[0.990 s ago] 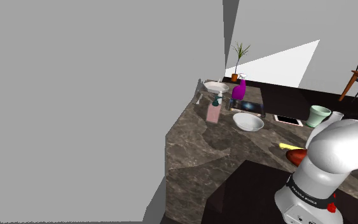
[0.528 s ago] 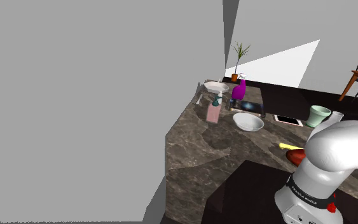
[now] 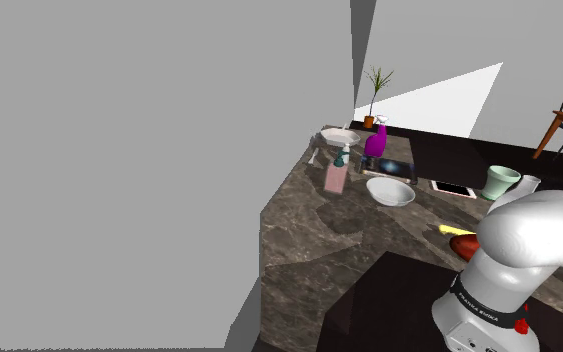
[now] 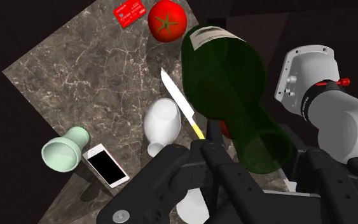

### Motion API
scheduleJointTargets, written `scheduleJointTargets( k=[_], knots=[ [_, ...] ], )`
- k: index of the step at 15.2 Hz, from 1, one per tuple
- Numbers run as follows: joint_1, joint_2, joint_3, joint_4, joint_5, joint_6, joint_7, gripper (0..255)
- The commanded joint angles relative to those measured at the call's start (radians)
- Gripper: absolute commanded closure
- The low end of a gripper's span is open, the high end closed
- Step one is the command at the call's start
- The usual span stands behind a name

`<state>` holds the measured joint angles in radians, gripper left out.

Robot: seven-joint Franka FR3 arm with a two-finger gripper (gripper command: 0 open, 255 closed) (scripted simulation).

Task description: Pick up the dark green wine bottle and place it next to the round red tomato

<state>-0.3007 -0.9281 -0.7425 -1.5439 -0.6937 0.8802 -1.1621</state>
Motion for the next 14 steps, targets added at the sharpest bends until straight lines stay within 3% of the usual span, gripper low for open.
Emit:
scheduleJointTargets(
  k=[1, 14],
  knots=[
    [-0.013, -0.028, 0.003, -0.049, -0.003, 0.020, 0.013, 255],
    [-0.074, -0.176, -0.013, -0.306, -0.040, 0.129, 0.068, 255]
  ],
)
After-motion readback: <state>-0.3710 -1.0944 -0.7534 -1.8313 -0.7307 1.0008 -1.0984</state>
